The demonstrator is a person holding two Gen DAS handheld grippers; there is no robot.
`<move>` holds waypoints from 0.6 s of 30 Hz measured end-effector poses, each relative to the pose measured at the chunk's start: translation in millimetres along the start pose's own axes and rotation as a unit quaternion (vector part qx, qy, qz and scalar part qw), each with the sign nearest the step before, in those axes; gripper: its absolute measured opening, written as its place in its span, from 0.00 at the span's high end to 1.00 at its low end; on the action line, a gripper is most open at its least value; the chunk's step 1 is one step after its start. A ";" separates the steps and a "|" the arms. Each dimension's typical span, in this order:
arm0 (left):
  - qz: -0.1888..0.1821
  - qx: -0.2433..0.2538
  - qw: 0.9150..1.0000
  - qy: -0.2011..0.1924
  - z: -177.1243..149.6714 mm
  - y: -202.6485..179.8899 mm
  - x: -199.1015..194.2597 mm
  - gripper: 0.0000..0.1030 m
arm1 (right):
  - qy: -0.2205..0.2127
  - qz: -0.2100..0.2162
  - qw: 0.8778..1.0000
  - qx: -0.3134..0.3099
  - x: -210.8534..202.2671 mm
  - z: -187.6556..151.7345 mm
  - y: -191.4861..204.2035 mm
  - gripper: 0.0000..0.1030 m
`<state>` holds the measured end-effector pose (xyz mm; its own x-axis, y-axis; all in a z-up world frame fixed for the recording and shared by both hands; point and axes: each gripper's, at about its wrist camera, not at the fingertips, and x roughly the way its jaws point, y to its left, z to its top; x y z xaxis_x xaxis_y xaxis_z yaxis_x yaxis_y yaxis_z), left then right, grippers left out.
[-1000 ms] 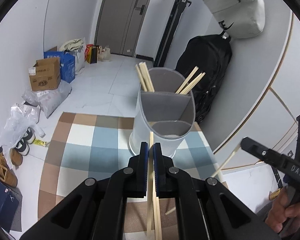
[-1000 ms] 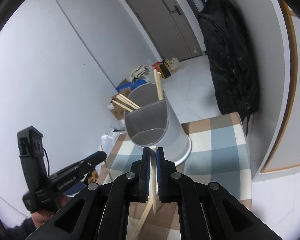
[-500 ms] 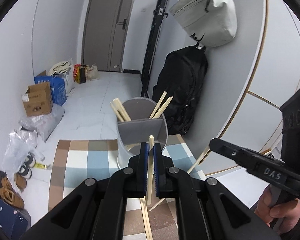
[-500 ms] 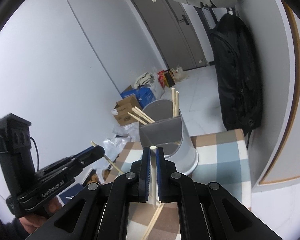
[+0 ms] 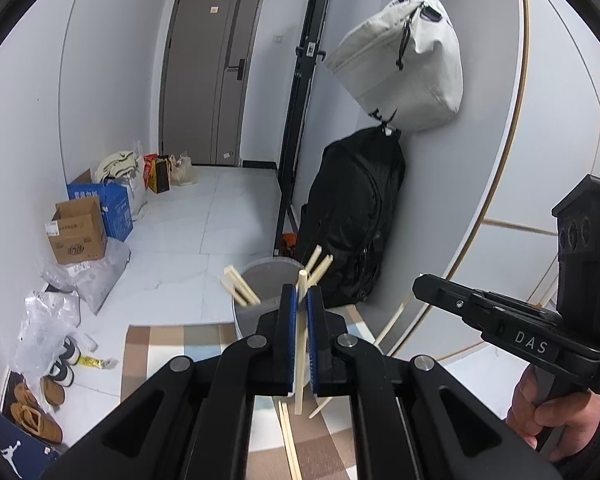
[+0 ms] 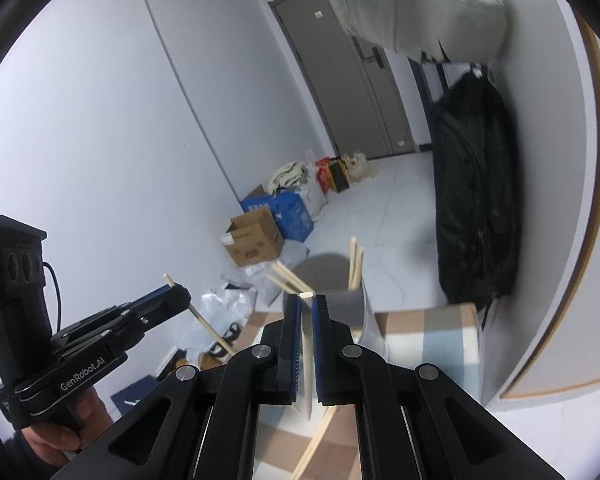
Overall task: Organize utensils
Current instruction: 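Carry both held sticks upright up over the holder opening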
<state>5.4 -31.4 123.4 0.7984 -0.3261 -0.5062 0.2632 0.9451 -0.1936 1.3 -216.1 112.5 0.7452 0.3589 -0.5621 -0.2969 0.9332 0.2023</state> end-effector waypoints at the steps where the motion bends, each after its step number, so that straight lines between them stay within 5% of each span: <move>1: 0.001 0.001 1.000 -0.003 5.9 0.1 -0.7 0.99 | -0.002 0.000 1.000 -0.001 0.2 5.0 0.9 0.95; 18: 0.000 -0.006 1.000 -0.029 73.9 21.1 20.1 0.99 | -0.038 -0.003 0.999 -0.027 22.5 98.8 5.9 0.95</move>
<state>67.0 -16.4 171.2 0.8290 -0.3230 -0.4565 0.2563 0.9450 -0.2032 75.3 -201.0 180.3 0.7895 0.3550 -0.5006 -0.3222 0.9340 0.1541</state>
